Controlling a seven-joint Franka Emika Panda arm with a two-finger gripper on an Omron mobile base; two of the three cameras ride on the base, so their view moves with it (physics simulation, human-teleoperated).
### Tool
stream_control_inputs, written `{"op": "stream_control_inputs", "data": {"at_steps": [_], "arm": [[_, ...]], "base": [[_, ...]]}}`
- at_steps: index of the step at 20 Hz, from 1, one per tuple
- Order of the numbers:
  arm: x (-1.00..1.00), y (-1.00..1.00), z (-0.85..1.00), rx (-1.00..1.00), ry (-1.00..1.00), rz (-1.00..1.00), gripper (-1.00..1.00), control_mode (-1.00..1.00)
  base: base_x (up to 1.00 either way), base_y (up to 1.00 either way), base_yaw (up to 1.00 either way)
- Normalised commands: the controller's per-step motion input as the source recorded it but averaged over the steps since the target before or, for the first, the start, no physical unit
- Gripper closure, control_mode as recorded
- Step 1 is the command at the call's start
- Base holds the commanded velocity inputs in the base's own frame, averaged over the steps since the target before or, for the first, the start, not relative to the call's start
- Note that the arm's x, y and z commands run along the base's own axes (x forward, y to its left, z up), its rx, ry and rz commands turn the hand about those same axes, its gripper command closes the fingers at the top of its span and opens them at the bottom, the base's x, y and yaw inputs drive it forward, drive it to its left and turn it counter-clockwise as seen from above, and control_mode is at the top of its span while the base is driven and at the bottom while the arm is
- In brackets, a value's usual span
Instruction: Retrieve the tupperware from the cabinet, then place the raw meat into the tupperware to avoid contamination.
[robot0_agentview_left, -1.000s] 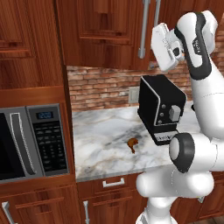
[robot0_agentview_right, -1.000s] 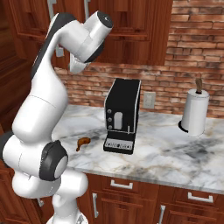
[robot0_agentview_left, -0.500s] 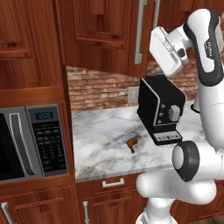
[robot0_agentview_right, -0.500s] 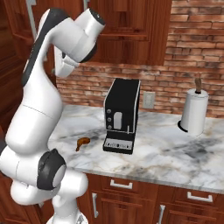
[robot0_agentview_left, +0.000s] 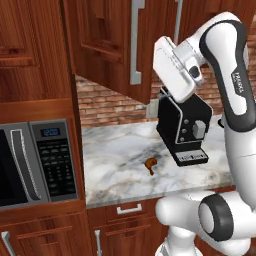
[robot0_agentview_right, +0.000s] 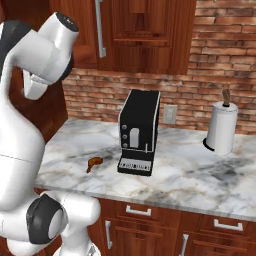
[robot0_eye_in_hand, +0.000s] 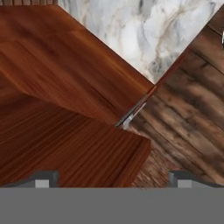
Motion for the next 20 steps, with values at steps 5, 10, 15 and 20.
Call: {"op": "stream_control_inputs", "data": {"at_steps": [5,10,15,20], "arm": [[-0.32,0.76,-0.10,0.00,-0.07,-0.16,-1.00,-1.00],[-0.21,0.75,-0.08,0.00,-0.05,-0.16,-1.00,-1.00],[-0.13,0.48,-0.03,0.00,0.00,-0.07,-1.00,-1.00],[-0.06,0.22,-0.01,0.00,0.00,0.00,-1.00,-1.00]], "base": [[0.00,0.00,0.00],[0.00,0.00,0.00],[0.00,0.00,0.00],[0.00,0.00,0.00]]}}
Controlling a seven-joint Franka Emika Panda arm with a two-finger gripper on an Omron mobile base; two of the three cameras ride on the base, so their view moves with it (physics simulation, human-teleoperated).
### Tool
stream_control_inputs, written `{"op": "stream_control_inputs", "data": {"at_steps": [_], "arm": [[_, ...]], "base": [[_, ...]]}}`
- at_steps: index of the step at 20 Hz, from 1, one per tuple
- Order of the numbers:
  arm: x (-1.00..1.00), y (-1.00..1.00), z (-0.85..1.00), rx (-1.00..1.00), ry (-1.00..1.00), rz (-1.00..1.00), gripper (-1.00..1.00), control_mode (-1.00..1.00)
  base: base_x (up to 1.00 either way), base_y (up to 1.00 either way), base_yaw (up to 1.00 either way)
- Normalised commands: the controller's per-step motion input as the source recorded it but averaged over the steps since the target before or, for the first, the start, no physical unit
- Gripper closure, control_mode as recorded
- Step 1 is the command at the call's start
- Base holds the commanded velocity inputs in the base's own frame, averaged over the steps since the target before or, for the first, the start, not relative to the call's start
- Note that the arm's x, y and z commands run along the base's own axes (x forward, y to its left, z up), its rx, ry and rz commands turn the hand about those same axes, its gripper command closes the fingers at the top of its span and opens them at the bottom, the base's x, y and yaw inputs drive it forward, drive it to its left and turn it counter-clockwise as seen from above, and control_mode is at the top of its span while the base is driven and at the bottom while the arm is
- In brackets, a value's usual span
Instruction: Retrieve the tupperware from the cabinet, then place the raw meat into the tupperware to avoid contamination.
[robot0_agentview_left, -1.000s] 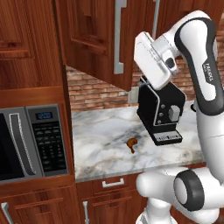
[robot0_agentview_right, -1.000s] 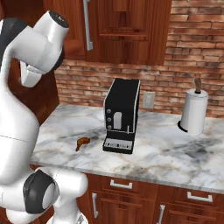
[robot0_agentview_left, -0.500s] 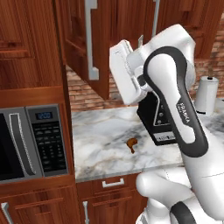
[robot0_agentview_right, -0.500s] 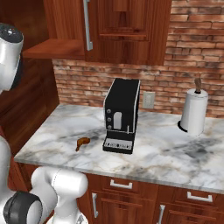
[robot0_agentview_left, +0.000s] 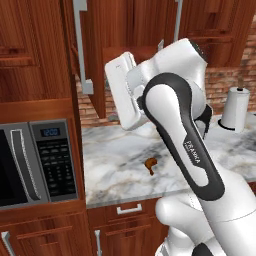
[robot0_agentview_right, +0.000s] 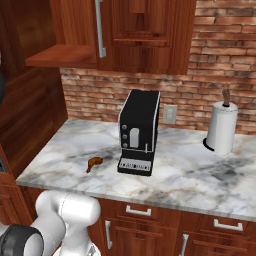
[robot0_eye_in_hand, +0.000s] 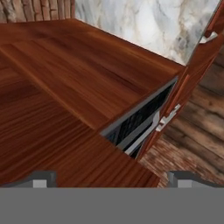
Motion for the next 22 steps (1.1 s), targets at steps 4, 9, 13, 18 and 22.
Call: {"op": "stream_control_inputs", "data": {"at_steps": [4,9,13,18,22], "arm": [[-0.11,-0.11,0.00,0.00,0.01,0.01,-1.00,-1.00],[-0.22,-0.49,0.10,-0.02,0.00,0.02,-1.00,-1.00],[-0.15,-0.71,0.07,-0.09,-0.03,0.03,-1.00,-1.00],[-0.01,-0.55,-0.02,-0.23,-0.09,0.18,-1.00,-1.00],[-0.14,-0.21,-0.37,-0.27,-0.09,0.21,-1.00,-1.00]], "base": [[0.00,0.00,0.00],[0.00,0.00,0.00],[0.00,0.00,0.00],[0.00,0.00,0.00],[0.00,0.00,0.00]]}}
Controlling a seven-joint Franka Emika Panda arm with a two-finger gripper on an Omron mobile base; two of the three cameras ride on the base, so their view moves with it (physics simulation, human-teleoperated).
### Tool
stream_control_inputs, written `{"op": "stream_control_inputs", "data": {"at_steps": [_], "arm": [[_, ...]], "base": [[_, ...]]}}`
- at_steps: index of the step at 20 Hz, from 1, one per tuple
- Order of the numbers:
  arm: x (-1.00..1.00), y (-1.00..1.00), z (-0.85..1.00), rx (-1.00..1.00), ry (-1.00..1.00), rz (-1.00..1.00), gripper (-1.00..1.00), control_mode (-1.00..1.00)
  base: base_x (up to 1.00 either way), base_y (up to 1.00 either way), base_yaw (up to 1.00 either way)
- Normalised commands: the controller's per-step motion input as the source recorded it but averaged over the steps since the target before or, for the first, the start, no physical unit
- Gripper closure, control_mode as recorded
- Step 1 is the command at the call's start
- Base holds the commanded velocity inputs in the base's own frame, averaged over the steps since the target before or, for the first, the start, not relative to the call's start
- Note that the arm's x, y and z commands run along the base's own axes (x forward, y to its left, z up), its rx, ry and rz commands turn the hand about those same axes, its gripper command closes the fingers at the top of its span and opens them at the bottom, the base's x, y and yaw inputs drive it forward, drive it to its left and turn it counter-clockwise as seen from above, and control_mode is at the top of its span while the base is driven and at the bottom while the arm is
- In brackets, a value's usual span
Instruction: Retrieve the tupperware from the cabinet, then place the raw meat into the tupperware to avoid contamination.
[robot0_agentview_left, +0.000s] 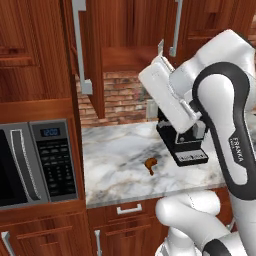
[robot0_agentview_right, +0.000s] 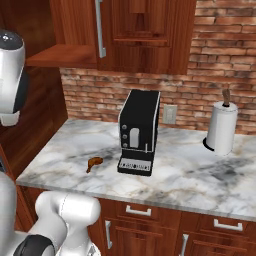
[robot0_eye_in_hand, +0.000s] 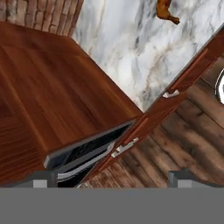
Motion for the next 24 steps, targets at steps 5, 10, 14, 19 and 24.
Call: {"op": "stream_control_inputs", "data": {"at_steps": [5,10,14,19,24], "arm": [[-0.03,0.00,-0.41,-0.34,0.00,0.16,-1.00,-1.00],[0.00,-0.21,0.02,-0.48,-0.11,0.21,-1.00,-1.00],[-0.03,-0.37,0.02,-0.47,-0.14,0.21,-1.00,-1.00],[-0.02,-0.43,0.00,-0.43,-0.12,0.20,-1.00,-1.00],[-0.06,-0.49,0.07,-0.31,-0.11,0.18,-1.00,-1.00]], "base": [[0.00,0.00,0.00],[0.00,0.00,0.00],[0.00,0.00,0.00],[0.00,0.00,0.00],[0.00,0.00,0.00]]}}
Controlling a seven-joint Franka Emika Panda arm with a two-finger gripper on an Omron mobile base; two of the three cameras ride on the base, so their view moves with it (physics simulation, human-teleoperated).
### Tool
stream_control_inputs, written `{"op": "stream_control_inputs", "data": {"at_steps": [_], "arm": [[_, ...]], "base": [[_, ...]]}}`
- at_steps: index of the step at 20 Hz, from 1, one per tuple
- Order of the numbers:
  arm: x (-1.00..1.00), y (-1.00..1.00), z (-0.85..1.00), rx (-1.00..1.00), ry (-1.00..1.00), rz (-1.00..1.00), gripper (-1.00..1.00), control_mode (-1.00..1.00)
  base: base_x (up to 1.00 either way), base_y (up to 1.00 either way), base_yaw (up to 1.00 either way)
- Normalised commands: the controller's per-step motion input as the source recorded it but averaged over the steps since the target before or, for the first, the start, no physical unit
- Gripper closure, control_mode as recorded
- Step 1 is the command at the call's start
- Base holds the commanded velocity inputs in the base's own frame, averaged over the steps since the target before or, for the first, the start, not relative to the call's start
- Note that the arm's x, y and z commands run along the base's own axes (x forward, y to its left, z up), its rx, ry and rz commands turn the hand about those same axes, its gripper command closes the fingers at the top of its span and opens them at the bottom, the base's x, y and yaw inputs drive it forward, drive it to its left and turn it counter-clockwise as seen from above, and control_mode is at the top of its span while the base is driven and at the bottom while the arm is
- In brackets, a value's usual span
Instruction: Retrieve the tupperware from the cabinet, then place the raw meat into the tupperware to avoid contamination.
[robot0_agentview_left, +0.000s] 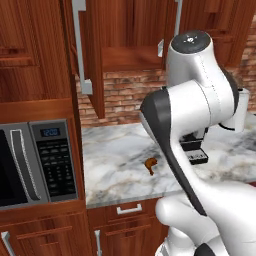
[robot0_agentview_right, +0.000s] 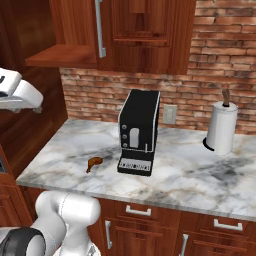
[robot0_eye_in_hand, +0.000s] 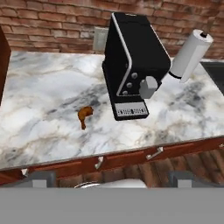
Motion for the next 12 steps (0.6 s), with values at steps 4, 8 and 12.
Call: {"op": "stream_control_inputs", "data": {"at_steps": [4,8,12], "arm": [[-0.02,-0.64,0.18,-0.09,-0.06,0.09,-1.00,-1.00],[0.13,-0.82,0.07,0.04,-0.01,0.01,-1.00,-1.00],[0.11,-0.53,0.09,0.06,-0.11,0.10,-1.00,-1.00]], "base": [[0.00,0.00,0.00],[0.00,0.00,0.00],[0.00,0.00,0.00]]}}
